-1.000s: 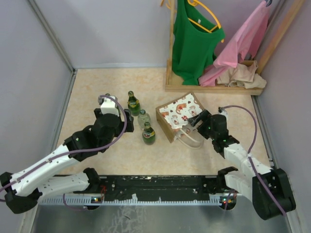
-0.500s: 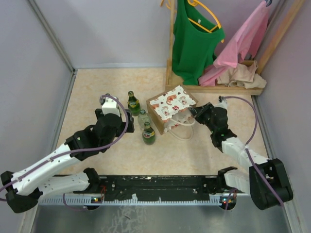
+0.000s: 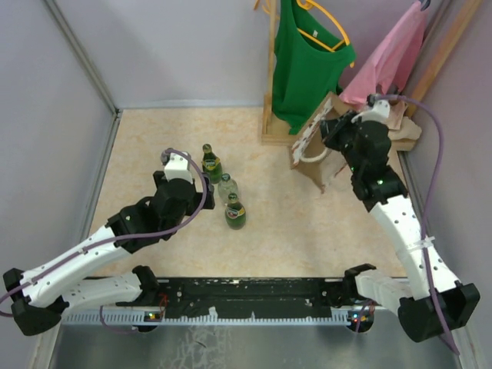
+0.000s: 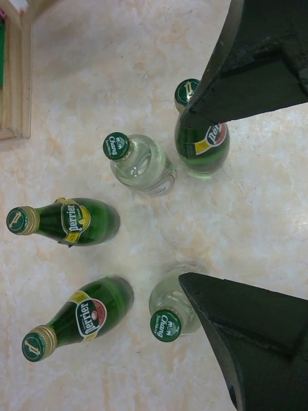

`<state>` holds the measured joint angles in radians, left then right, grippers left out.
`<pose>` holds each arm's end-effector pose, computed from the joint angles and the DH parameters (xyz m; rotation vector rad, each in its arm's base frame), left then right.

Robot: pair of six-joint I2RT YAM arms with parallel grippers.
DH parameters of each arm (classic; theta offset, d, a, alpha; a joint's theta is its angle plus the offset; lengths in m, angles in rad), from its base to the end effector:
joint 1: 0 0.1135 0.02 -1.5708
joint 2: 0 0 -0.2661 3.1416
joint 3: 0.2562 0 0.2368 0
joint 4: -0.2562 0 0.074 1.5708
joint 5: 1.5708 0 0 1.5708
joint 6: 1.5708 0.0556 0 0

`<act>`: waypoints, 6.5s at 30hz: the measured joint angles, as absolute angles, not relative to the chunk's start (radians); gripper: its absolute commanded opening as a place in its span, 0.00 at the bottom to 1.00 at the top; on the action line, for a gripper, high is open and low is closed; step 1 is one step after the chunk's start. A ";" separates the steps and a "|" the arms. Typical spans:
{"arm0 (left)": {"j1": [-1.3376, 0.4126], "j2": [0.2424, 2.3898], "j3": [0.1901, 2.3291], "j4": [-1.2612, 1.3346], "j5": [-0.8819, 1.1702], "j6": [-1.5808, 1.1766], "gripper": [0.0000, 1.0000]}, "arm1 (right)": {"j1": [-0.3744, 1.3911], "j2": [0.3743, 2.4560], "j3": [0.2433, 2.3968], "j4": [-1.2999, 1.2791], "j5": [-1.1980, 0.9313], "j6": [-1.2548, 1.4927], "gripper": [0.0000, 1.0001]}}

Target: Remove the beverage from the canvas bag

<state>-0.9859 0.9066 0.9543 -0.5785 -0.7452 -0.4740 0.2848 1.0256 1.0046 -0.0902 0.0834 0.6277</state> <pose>0.1314 -0.1301 0.3357 0.0700 1.9547 -0.1728 0.2325 0.0632 0.3818 0.3563 1.6819 0.6128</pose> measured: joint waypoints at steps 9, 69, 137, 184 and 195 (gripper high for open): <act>-0.986 0.910 0.954 -0.553 -0.728 -0.462 0.99 | 0.284 1.209 1.478 -0.502 0.099 0.403 0.00; -1.242 1.591 1.148 0.335 -0.222 0.085 1.00 | 0.284 1.156 1.470 -0.930 0.176 0.232 0.00; -0.854 1.810 1.428 -0.105 -0.033 -0.371 0.42 | 0.365 0.838 1.460 -0.743 0.344 0.254 0.99; -0.490 1.034 0.967 -0.120 -0.293 -0.233 1.00 | -0.139 0.852 0.834 -0.386 0.549 0.463 0.99; -0.363 0.855 0.797 -0.129 -0.652 -0.185 1.00 | -0.162 0.868 0.719 -0.314 0.522 0.534 0.99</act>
